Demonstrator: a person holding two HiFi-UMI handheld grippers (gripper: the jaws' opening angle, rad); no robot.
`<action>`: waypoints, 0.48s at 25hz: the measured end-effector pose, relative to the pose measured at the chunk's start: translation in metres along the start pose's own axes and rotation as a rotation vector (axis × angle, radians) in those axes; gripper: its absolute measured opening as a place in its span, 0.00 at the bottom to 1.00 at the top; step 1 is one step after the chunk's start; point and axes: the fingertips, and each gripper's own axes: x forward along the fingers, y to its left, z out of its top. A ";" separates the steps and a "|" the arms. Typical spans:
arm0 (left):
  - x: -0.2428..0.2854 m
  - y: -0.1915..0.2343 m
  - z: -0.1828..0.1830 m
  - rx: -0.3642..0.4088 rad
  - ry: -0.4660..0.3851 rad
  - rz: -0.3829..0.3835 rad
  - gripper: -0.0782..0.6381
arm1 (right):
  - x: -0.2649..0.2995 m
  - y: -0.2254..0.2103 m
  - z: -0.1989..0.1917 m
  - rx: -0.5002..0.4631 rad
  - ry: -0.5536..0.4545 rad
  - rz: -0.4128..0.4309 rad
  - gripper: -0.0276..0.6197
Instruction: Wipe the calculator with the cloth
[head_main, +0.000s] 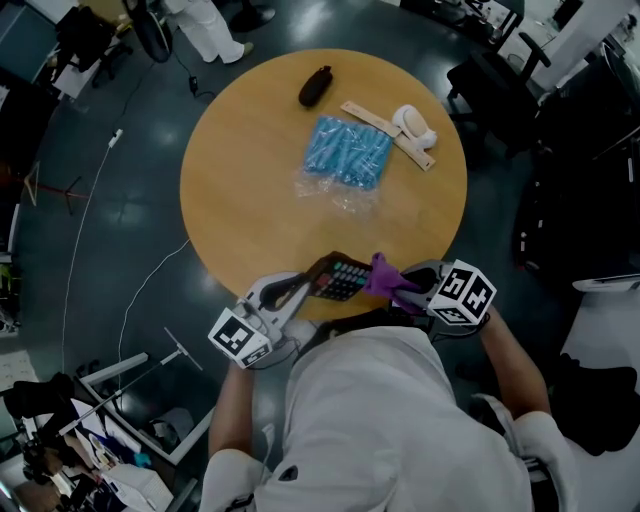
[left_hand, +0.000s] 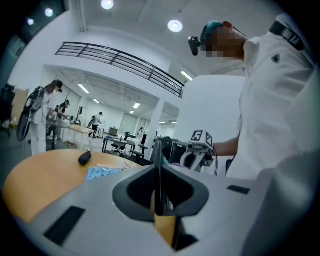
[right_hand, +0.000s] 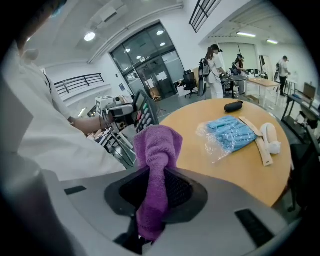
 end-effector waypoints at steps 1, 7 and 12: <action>0.001 -0.005 0.004 0.050 0.021 -0.014 0.17 | -0.007 -0.004 0.001 0.000 -0.006 -0.013 0.17; 0.010 -0.039 0.042 0.349 0.055 -0.136 0.17 | -0.075 -0.006 0.074 0.001 -0.249 0.065 0.17; 0.012 -0.069 0.064 0.469 0.049 -0.214 0.17 | -0.102 0.035 0.137 -0.105 -0.364 0.267 0.17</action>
